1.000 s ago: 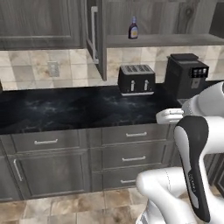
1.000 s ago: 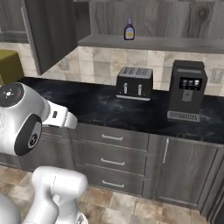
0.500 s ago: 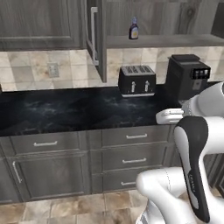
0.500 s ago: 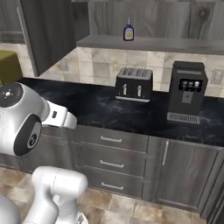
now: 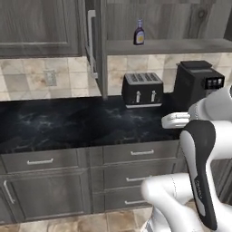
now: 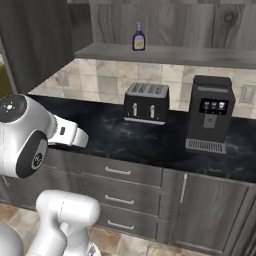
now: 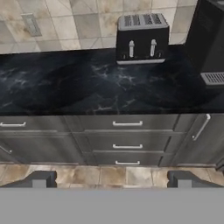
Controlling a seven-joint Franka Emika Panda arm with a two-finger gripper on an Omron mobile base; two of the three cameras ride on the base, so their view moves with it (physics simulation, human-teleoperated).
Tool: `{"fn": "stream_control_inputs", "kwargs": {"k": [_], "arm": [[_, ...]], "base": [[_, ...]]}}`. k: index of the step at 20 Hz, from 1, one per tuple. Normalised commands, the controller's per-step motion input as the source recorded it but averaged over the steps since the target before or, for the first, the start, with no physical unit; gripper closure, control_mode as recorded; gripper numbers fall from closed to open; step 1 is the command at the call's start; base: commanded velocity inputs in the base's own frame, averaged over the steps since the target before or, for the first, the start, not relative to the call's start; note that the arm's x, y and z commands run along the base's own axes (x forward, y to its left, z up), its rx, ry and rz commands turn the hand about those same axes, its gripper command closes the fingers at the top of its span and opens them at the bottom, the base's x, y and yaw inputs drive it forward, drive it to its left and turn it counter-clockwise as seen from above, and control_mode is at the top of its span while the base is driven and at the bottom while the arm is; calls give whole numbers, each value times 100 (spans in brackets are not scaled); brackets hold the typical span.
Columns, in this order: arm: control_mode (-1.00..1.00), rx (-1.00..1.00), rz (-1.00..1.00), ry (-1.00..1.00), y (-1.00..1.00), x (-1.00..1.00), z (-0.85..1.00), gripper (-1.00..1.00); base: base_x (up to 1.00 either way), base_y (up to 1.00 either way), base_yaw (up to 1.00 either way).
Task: Take 2 condiments from the cabinet and move them on the counter near the stove.Make sure the condiments are lined up with each other, next to each other.
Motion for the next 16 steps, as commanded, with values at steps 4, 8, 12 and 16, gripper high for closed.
{"fn": "stream_control_inputs", "kwargs": {"k": [4,8,12,16], "arm": [[100,0,0,0,0,0,0,-100],[100,0,0,0,0,0,0,-100],[100,0,0,0,0,0,0,-100],[100,0,0,0,0,0,0,-100]], "base": [[50,-23,0],[47,-22,0],[46,-21,0],[43,-24,0]]}}
